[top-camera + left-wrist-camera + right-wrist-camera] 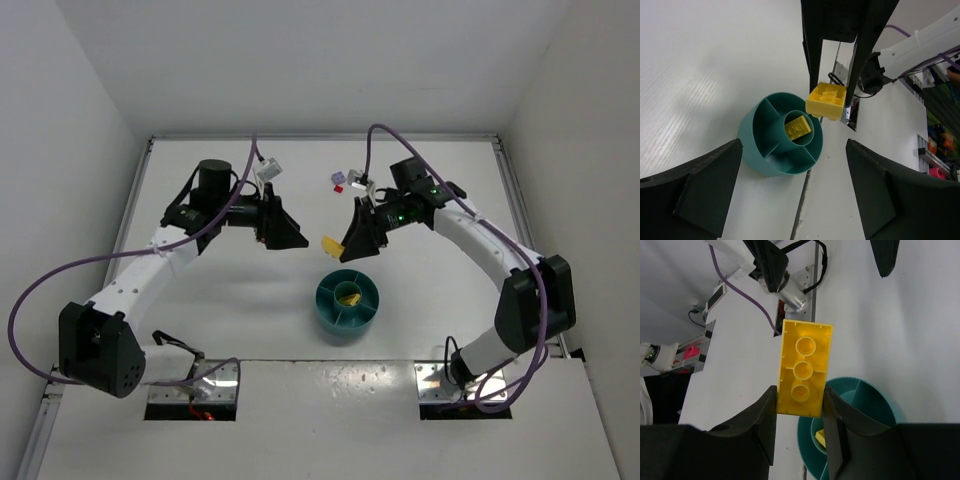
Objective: Sort the legos into containers by color
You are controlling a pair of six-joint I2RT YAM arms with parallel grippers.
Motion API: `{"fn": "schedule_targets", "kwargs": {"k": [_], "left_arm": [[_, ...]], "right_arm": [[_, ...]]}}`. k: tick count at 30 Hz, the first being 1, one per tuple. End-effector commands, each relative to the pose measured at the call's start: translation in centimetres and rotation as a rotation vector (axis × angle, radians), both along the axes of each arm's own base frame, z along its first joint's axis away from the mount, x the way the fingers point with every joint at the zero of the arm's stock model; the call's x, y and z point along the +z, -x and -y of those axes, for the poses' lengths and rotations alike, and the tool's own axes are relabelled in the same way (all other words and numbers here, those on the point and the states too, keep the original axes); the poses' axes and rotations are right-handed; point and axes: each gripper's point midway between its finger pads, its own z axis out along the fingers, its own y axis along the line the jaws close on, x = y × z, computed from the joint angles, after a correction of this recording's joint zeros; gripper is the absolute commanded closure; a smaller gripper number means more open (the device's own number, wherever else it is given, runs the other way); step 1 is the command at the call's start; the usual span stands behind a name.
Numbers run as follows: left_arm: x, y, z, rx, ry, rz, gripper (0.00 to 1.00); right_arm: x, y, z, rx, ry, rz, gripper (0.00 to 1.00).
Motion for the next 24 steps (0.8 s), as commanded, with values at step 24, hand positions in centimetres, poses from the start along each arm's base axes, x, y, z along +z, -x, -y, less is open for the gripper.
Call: {"fn": "schedule_targets", "kwargs": {"k": [24], "left_arm": [[1.2, 3.8, 1.3, -0.196, 0.118, 0.008, 0.21]], "right_arm": [[1.4, 0.4, -3.5, 0.115, -0.054, 0.029, 0.90]]}}
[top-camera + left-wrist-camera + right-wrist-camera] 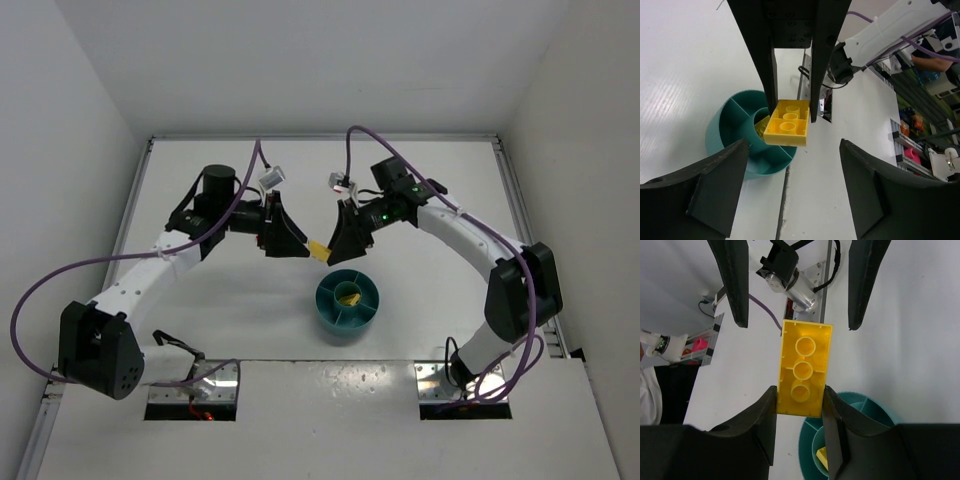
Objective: Sort the legos into containers by color
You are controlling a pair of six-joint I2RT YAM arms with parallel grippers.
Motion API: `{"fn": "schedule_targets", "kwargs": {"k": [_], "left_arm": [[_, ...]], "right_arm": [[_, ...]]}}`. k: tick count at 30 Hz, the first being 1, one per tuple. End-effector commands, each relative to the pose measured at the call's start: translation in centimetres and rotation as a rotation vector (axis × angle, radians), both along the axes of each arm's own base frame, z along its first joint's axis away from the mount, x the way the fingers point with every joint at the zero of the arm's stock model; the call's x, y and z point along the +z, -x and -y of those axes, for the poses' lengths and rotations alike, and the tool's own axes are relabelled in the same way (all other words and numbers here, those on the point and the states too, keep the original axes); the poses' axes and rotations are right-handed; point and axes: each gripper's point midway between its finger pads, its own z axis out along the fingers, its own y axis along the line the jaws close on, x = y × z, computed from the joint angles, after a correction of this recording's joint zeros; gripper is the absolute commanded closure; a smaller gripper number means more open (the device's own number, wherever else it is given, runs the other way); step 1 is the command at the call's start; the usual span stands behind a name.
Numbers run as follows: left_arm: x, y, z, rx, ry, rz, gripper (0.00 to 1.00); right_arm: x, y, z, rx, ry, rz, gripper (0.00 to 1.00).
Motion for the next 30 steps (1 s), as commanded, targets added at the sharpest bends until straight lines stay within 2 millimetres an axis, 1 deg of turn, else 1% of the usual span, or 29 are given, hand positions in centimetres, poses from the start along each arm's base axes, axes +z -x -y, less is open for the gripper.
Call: {"fn": "schedule_targets", "kwargs": {"k": [1, 2, 6, 8, 9, 11, 13, 15, 16, 18, 19, 21, 22, 23, 25, 26, 27, 28, 29, 30], "left_arm": [[0.9, 1.1, 0.3, -0.068, 0.039, 0.050, 0.22], [0.6, 1.4, 0.3, -0.076, 0.039, 0.038, 0.24], [0.6, 1.3, 0.3, -0.076, 0.042, 0.047, 0.31], [0.8, 1.3, 0.3, -0.075, 0.045, 0.046, 0.31], [0.4, 1.4, 0.3, -0.075, 0.042, 0.038, 0.31], [0.4, 1.4, 0.3, -0.075, 0.042, 0.038, 0.34], [0.4, 1.4, 0.3, -0.075, 0.042, 0.038, 0.38], [0.4, 1.4, 0.3, -0.075, 0.042, 0.038, 0.42], [0.4, 1.4, 0.3, -0.075, 0.042, 0.038, 0.48], [0.2, 1.6, 0.3, -0.084, 0.044, 0.027, 0.54], [0.2, 1.6, 0.3, -0.084, 0.044, 0.027, 0.60], [0.2, 1.6, 0.3, -0.084, 0.044, 0.027, 0.66], [-0.1, 1.7, 0.2, -0.084, 0.041, 0.019, 0.70], [-0.1, 1.7, 0.2, -0.084, 0.041, 0.019, 0.77], [-0.1, 1.7, 0.2, -0.084, 0.041, 0.019, 0.84], [-0.1, 1.7, 0.2, -0.084, 0.041, 0.019, 0.90], [0.1, 1.8, 0.2, -0.084, 0.044, 0.027, 0.92], [0.0, 1.6, 0.2, -0.077, 0.040, 0.041, 0.94], [0.0, 1.9, 0.1, -0.080, 0.036, 0.052, 0.97], [-0.2, 1.8, 0.0, -0.072, 0.028, 0.054, 0.97]], "right_arm": [[1.9, 0.1, -0.8, 0.042, -0.063, 0.053, 0.90], [2.1, 0.1, -0.8, 0.044, -0.064, 0.059, 0.90], [1.7, 0.6, -1.2, 0.064, -0.059, 0.051, 0.90], [2.0, 0.8, -1.5, 0.073, -0.064, 0.058, 0.90], [2.0, 0.8, -1.5, 0.074, -0.064, 0.058, 0.90], [1.9, 1.0, -1.7, 0.085, -0.062, 0.057, 0.90], [1.8, 1.4, -1.9, 0.097, -0.061, 0.057, 0.90], [1.7, 1.2, -1.9, 0.092, -0.053, 0.061, 0.90], [1.7, 1.2, -1.9, 0.092, -0.053, 0.061, 0.90], [1.6, 1.4, -2.1, 0.096, -0.047, 0.065, 0.90], [1.6, 1.4, -2.1, 0.096, -0.047, 0.065, 0.90], [1.7, 1.2, -2.1, 0.091, -0.044, 0.077, 0.90], [1.6, 1.1, -2.1, 0.086, -0.037, 0.080, 0.90], [1.6, 1.1, -2.1, 0.086, -0.037, 0.080, 0.90], [1.3, 0.8, -2.1, 0.074, -0.020, 0.090, 0.86], [1.4, 0.7, -2.2, 0.071, -0.023, 0.092, 0.86], [1.0, 0.5, -2.2, 0.054, -0.001, 0.091, 0.83], [1.2, 0.3, -2.2, 0.040, 0.006, 0.099, 0.80], [0.8, -0.4, -2.0, 0.010, 0.026, 0.101, 0.74], [0.8, -0.1, -1.9, 0.007, 0.028, 0.094, 0.56]]}}
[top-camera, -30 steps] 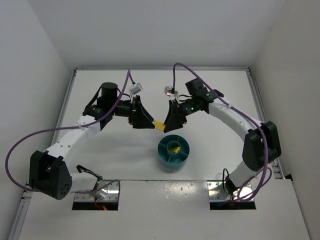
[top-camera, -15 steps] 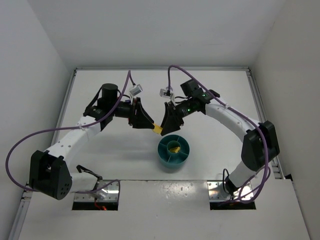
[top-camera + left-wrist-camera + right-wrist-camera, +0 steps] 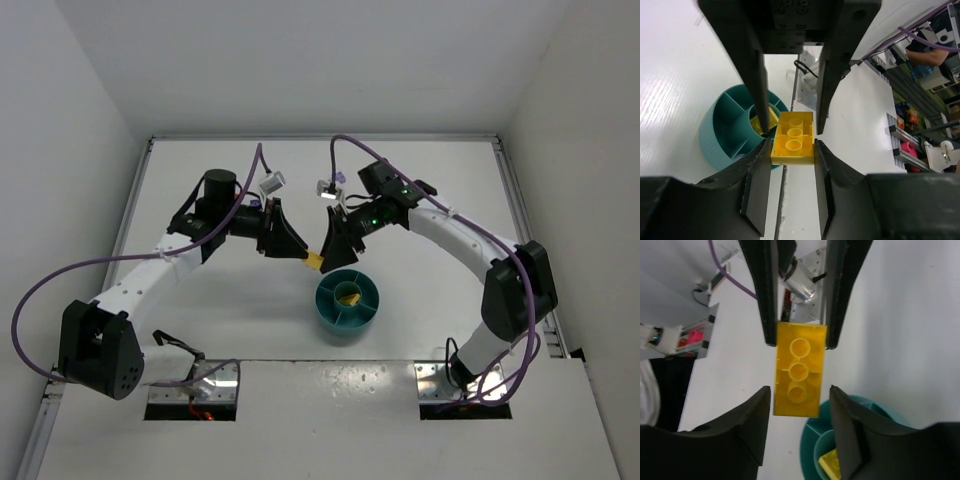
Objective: Sort the legos into containers by color
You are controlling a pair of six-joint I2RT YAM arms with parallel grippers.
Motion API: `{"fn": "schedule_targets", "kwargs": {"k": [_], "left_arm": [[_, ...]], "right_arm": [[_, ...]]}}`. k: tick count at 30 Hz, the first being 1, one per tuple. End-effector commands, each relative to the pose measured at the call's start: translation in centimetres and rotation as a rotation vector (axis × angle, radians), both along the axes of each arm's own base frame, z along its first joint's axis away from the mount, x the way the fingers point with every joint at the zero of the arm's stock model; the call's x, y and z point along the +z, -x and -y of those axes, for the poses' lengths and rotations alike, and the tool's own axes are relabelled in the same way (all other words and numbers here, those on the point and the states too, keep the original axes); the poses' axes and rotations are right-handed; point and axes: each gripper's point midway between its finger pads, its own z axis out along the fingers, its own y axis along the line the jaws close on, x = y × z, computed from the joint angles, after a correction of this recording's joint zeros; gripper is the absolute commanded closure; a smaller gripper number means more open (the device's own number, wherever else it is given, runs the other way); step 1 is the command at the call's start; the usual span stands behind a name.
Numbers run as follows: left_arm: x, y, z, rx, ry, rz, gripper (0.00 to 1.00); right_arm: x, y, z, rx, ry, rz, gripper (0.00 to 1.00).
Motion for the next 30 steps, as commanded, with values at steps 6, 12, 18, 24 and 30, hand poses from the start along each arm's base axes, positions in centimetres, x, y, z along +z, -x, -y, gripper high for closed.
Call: {"fn": "schedule_targets", "kwargs": {"k": [6, 12, 18, 24, 30], "left_arm": [[0.0, 0.7, -0.6, -0.013, -0.050, 0.132, 1.00], [-0.2, 0.5, -0.8, -0.052, -0.250, 0.390, 1.00], [2.2, -0.1, 0.7, -0.130, -0.366, 0.655, 1.00], [1.5, 0.6, 2.2, -0.246, -0.525, 0.824, 1.00], [-0.1, 2.6, 4.4, -0.410, -0.666, 0.998, 1.00]], "right_arm": [[0.4, -2.0, 1.5, -0.126, 0.053, 0.153, 0.23], [-2.5, -4.9, 5.6, -0.322, 0.200, 0.208, 0.23], [-5.8, -9.9, 12.2, -0.640, 0.409, 0.260, 0.17], [-6.8, -13.7, 17.9, -0.902, 0.556, 0.291, 0.14], [-6.2, -15.0, 19.9, -0.982, 0.526, 0.248, 0.13]]}}
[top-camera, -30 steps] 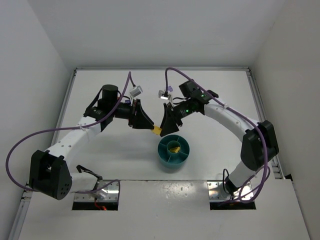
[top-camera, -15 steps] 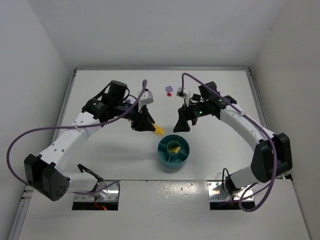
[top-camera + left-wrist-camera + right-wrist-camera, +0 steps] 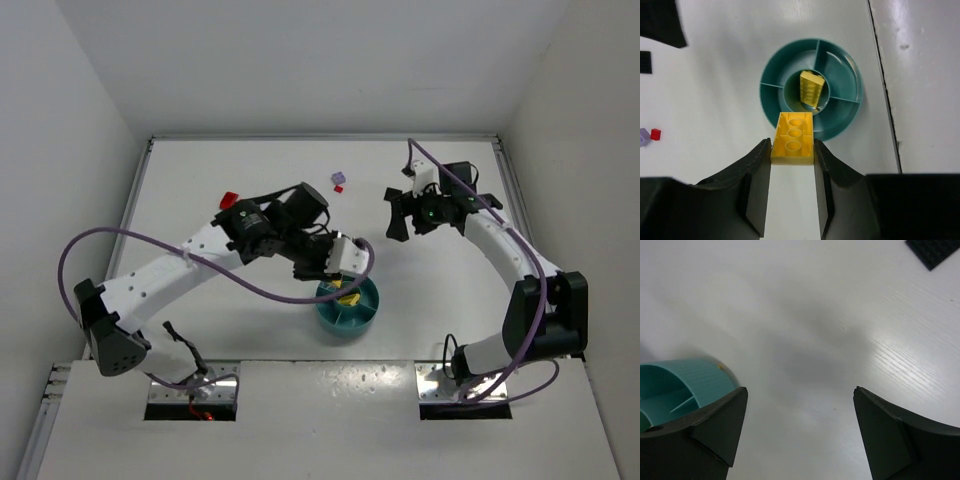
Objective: Sort the legos into containers by color
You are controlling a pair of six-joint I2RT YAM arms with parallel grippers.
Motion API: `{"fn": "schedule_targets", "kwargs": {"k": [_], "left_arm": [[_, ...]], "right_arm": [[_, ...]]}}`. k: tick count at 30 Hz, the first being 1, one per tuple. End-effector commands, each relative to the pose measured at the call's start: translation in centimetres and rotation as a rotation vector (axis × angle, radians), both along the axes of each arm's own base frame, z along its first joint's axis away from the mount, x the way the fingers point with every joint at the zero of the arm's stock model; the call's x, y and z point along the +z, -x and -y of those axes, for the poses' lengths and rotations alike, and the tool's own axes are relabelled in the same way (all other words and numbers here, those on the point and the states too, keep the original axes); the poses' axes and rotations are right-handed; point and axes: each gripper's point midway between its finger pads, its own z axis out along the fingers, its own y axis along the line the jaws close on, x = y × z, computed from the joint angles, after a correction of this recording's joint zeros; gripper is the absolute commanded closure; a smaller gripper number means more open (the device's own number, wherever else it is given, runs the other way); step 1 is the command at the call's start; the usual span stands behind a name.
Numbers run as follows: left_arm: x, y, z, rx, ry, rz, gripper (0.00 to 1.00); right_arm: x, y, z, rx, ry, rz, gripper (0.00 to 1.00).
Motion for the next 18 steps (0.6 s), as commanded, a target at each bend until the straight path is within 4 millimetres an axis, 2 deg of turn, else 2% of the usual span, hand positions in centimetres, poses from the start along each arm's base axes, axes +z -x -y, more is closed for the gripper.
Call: {"fn": "schedule_targets", "kwargs": {"k": [1, 5, 10, 11, 18], "left_arm": [[0.3, -0.6, -0.1, -0.054, -0.109, 0.172, 1.00], [-0.5, 0.5, 1.4, -0.116, -0.166, 0.222, 1.00], [-1.9, 1.0, 2.2, -0.162, -0.247, 0.280, 1.00], [-2.0, 1.7, 2.3, -0.191, -0.255, 0.285, 0.99], [-3.5, 1.8, 3.8, -0.230, -0.300, 0.267, 0.97]], "right_arm": [[1.9, -2.1, 1.7, -0.095, -0.009, 0.068, 0.13], [2.4, -2.5, 2.3, -0.112, -0.036, 0.070, 0.13], [2.7, -2.7, 2.9, -0.129, -0.065, 0.072, 0.13], [2.4, -2.6, 3.1, -0.133, -0.072, 0.062, 0.13], [2.8, -3.0, 3.8, -0.160, -0.106, 0.069, 0.13]]}}
